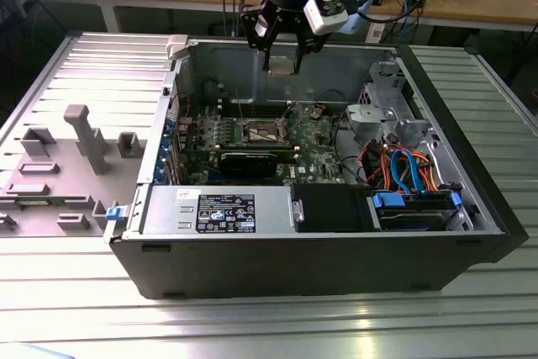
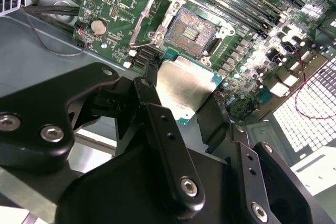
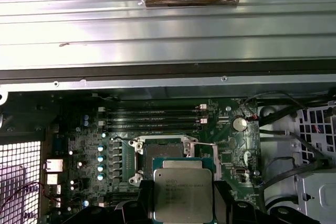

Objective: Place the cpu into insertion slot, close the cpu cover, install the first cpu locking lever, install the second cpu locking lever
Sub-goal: 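Place the cpu into insertion slot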

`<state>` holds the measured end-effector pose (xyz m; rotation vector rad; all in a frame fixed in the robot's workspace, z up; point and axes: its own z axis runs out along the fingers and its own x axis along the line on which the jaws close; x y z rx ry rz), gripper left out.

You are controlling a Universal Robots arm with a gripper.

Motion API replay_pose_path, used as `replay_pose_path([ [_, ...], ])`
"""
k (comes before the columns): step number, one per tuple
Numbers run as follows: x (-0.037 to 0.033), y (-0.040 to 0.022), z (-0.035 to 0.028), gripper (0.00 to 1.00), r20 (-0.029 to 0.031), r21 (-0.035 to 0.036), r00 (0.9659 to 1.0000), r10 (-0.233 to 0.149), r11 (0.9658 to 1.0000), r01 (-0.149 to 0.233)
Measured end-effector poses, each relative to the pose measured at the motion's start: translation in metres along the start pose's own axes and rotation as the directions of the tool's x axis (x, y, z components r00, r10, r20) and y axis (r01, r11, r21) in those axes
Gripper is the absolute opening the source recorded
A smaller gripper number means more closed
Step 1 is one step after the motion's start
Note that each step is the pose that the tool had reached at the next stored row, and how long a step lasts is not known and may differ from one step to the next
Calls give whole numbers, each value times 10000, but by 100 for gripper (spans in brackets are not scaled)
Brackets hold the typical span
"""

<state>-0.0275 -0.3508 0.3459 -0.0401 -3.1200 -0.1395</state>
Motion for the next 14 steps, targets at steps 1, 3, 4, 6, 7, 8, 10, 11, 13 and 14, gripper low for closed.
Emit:
replay_pose_path([
  [1, 1, 0, 1, 55, 0, 1, 10000, -1, 10000, 1],
  [3, 4, -1, 12, 55, 1, 2, 10000, 0, 10000, 0],
  [4, 4, -1, 13, 55, 0, 2, 10000, 0, 10000, 0],
  [6, 5, -2, 16, 55, 0, 2, 10000, -1, 10000, 1],
  [7, 5, -2, 17, 55, 0, 3, 10000, -1, 10000, 1],
  [8, 6, -3, 26, 55, 0, 2, 10000, -1, 10000, 1],
  [10, 7, -6, 36, 55, 0, 2, 10000, -1, 10000, 1],
  [11, 7, -6, 37, 55, 0, 2, 10000, -1, 10000, 1],
  [13, 7, -7, 41, 55, 0, 3, 10000, 0, 10000, 0],
  [14, 7, -7, 44, 55, 0, 3, 10000, 0, 10000, 0],
])
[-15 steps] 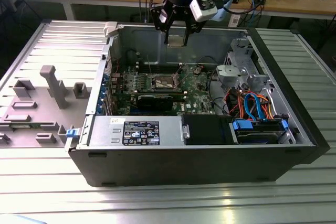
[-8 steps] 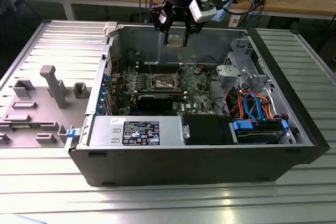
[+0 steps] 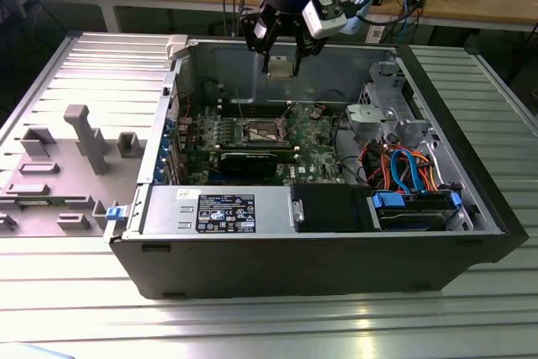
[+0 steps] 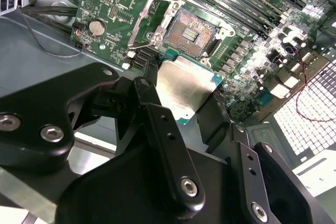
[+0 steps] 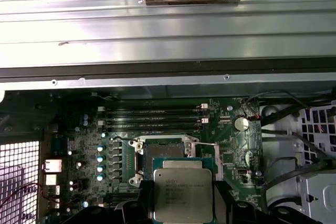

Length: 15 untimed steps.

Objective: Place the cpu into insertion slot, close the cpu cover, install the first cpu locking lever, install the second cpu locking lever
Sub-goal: 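Place the cpu into insertion slot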

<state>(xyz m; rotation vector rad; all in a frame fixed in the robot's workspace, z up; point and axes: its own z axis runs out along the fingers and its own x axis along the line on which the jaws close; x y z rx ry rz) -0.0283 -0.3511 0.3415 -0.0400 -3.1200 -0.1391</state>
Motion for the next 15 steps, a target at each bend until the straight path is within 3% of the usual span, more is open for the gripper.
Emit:
replay_pose_path([
  [15, 6, -5, 42, 55, 1, 12, 10000, 2, 10000, -2],
])
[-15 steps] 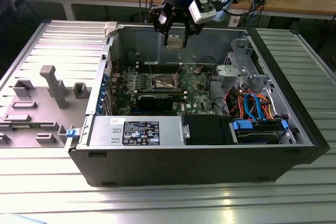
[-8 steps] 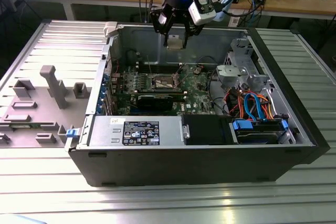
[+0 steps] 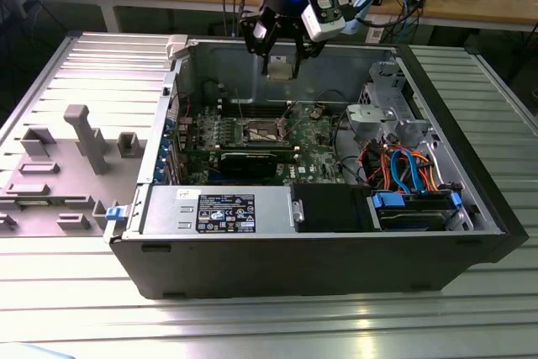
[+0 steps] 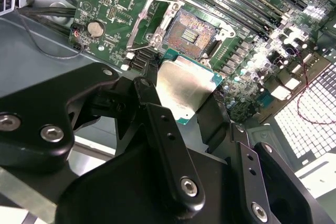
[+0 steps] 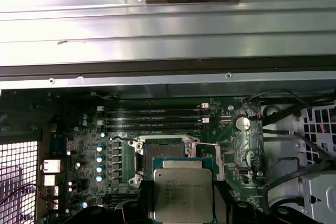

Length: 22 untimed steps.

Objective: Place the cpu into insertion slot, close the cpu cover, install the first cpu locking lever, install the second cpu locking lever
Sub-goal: 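Place the cpu into insertion slot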

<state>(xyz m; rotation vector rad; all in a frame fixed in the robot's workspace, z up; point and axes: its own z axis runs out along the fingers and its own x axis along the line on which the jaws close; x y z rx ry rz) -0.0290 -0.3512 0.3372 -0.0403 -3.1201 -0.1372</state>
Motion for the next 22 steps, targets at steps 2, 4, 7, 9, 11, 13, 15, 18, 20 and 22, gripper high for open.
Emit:
replay_pose_path([
  [2, 8, -2, 4, 55, 0, 8, 10000, -1, 10000, 1],
  [4, 24, -4, 10, 55, 0, 23, 10000, -1, 10000, 1],
  [7, 45, -8, 27, 55, 1, 41, 10000, -1, 10000, 1],
  [9, 50, -9, 37, 55, 3, 103, 10000, -1, 9999, 1],
  [11, 53, -10, 40, 55, 8, 352, 10000, -3, 9994, 3],
  [13, 54, -10, 45, 55, 12, 450, 10000, -3, 9990, 3],
  [15, 57, -11, 51, 55, 11, 456, 10000, -2, 9990, 2],
  [18, 72, -12, 59, 55, 11, 455, 10000, -3, 9990, 2],
  [20, 84, -13, 64, 55, 11, 455, 10000, -2, 9990, 2],
  [22, 95, -14, 69, 55, 12, 454, 10000, -3, 9990, 2],
])
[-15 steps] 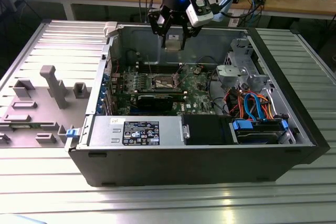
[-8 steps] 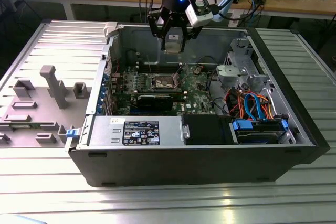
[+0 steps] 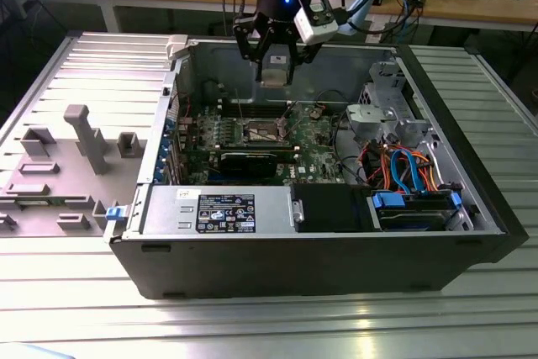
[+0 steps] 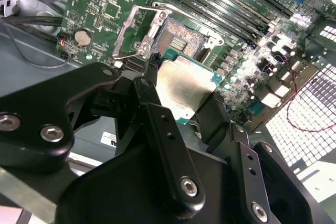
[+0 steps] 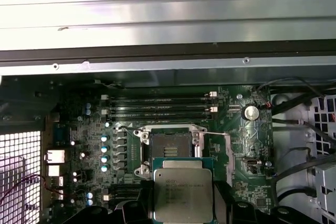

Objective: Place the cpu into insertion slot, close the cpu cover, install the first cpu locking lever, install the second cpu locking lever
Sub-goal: 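Place the cpu into insertion slot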

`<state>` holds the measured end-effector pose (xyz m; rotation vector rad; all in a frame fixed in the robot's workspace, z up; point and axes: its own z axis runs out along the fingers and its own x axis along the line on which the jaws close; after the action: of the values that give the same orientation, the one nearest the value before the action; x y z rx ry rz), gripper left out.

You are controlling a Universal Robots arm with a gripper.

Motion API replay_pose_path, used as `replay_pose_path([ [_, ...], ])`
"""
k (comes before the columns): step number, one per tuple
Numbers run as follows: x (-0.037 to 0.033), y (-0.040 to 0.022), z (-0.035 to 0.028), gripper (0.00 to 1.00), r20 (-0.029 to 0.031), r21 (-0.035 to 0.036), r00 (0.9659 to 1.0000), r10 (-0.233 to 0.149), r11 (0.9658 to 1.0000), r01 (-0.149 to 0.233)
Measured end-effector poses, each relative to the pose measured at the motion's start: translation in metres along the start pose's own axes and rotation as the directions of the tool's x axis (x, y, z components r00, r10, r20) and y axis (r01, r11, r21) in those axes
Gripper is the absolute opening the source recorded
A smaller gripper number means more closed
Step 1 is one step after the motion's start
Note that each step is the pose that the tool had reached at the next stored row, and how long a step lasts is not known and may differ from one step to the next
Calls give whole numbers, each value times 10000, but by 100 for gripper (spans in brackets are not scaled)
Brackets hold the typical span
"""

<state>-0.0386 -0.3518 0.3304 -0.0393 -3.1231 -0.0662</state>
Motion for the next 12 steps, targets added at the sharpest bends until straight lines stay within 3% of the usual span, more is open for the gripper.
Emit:
replay_pose_path([
  [12, 39, -9, 37, 55, 0, 0, 10000, 0, 10000, 0],
])
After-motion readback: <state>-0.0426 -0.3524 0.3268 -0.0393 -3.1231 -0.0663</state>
